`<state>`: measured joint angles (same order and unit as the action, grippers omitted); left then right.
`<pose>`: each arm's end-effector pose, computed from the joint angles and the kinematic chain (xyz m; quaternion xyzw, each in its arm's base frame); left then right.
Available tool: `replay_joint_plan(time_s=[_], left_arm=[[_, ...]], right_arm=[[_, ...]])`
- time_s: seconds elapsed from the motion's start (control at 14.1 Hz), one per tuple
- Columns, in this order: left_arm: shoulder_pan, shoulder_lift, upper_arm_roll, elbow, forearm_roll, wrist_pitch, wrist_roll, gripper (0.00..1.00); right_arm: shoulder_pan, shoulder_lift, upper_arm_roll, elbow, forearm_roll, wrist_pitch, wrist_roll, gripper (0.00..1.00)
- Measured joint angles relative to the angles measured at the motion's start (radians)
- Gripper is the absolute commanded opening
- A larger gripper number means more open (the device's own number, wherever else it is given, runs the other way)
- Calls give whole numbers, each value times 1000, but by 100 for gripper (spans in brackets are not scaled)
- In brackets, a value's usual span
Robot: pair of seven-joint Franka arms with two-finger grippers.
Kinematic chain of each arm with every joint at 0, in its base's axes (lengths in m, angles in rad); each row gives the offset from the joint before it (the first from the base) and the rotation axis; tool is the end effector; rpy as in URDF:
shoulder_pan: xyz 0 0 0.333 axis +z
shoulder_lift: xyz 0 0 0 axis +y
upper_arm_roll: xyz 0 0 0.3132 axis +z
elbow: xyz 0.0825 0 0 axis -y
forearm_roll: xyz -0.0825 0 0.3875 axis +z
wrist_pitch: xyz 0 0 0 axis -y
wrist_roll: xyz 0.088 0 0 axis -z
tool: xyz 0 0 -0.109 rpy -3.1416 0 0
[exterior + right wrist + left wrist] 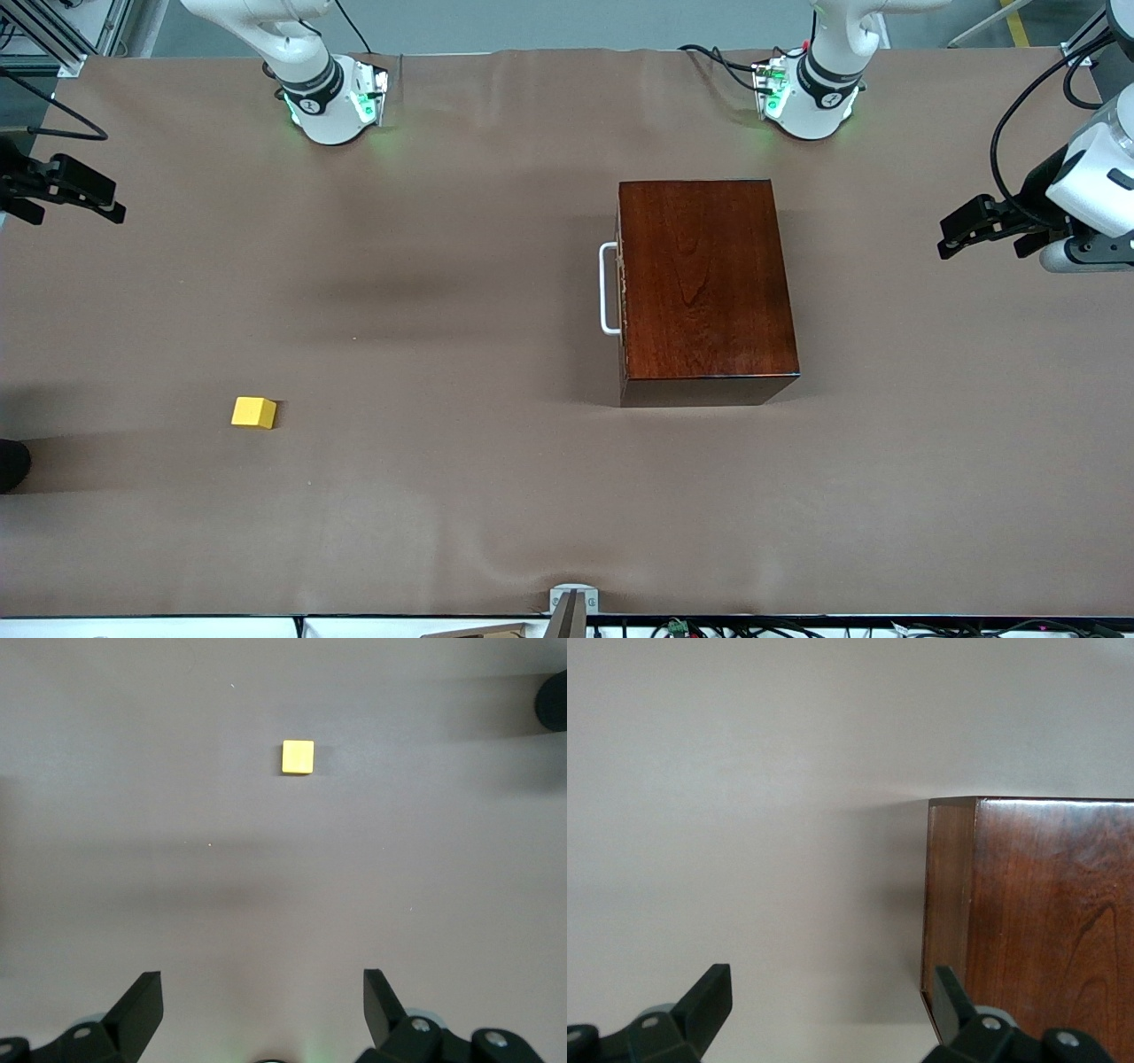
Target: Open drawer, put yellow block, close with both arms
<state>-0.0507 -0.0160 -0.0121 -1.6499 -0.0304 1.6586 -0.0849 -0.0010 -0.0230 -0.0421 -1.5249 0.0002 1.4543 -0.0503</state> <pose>0.5588 -0.0383 0.5986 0.9997 0.0122 0.0112 0.0159 0.5384 -0.0235 0.6439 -0.9997 -0.0036 0.0238 0.0017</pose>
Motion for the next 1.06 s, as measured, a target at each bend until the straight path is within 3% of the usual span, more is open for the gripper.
replay_joint_plan(time_s=[1.06], left_arm=[[-4,9,-8,31,0,6,-1,100]], right_arm=[[0,0,0,1,-1,0,0,100]])
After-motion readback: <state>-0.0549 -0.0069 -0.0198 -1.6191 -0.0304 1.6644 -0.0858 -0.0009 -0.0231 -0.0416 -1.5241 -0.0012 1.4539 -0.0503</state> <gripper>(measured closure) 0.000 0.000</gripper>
